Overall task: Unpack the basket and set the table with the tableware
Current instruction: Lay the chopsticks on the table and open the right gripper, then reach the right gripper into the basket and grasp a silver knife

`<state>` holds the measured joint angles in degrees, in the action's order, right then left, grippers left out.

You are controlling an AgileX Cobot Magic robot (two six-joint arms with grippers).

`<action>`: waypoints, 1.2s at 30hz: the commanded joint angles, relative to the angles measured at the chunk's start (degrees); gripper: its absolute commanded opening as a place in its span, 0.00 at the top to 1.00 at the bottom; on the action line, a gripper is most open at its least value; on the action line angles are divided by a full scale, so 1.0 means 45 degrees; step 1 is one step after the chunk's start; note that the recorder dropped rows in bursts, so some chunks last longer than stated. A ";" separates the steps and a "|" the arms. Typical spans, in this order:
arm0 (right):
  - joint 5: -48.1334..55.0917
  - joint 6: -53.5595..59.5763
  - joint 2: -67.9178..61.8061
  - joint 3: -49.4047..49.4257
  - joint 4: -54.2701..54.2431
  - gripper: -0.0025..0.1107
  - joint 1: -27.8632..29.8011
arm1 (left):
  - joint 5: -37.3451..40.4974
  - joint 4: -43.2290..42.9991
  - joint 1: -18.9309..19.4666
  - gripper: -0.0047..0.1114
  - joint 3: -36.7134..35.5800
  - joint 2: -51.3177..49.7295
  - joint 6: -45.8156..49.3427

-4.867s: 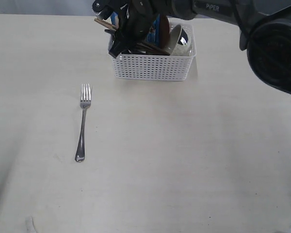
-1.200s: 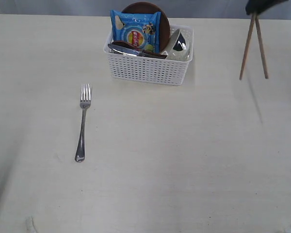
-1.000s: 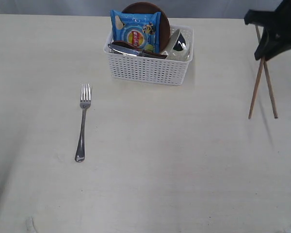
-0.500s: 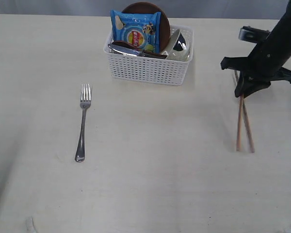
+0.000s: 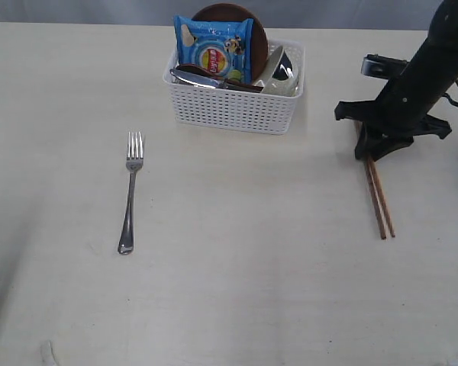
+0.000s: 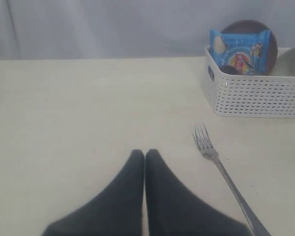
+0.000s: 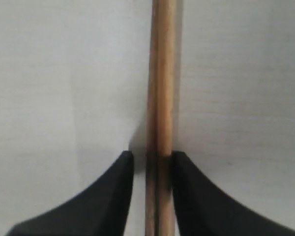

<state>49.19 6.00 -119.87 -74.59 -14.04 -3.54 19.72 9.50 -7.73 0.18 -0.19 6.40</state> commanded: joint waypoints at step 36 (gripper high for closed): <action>-0.2348 0.4585 0.2326 -0.3121 0.0198 0.47 -0.6775 | -0.0022 0.0009 -0.0097 0.96 -0.0041 0.0042 0.0010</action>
<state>42.75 26.06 -108.29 -88.33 -18.58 -31.11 19.72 9.50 -7.73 0.18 -0.19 6.40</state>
